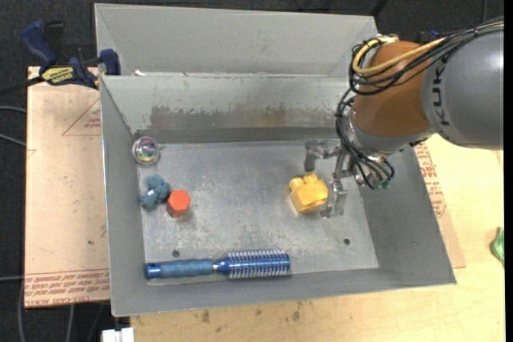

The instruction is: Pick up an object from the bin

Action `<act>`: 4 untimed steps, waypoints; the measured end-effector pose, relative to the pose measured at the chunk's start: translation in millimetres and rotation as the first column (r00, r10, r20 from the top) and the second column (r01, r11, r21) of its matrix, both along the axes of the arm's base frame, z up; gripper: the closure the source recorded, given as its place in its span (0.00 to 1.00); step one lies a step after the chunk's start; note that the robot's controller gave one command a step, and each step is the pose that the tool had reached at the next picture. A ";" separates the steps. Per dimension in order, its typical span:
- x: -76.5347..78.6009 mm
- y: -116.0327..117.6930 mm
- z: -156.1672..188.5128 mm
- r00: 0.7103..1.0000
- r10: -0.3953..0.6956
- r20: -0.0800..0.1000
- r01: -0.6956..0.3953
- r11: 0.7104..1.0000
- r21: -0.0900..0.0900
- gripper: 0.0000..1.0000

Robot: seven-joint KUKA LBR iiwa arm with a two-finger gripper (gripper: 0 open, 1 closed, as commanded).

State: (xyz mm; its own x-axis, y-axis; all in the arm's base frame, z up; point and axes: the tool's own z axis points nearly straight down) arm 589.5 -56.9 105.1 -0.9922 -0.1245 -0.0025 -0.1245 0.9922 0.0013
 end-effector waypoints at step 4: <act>2.2 4.4 8.3 1.000 0.000 0.005 0.000 1.000 -0.001 1.00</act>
Offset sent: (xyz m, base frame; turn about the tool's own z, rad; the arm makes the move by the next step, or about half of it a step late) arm -0.0004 0.0025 -0.0351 0.0013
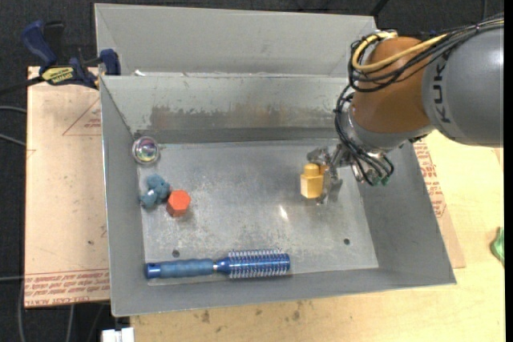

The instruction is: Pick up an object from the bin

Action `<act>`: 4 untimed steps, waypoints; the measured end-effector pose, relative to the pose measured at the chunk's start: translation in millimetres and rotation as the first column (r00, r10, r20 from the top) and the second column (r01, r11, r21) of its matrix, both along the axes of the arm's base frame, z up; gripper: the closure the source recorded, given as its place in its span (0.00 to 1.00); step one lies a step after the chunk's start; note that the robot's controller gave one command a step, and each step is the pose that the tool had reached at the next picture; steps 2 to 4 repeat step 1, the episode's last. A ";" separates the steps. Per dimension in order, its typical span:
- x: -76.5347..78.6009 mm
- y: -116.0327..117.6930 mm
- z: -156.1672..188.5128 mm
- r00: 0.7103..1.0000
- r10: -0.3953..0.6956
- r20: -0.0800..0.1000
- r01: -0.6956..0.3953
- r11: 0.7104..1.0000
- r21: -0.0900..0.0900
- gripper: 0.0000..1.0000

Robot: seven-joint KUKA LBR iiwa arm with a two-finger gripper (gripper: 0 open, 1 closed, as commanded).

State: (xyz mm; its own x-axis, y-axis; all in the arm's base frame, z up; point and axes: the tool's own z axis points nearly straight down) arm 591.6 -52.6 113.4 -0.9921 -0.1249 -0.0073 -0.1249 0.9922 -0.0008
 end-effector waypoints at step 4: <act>1.2 0.4 19.1 1.000 0.000 -0.002 0.000 1.000 0.000 1.00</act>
Offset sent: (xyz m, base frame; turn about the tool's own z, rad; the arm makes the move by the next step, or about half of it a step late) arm -0.0001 0.0000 0.0180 0.0000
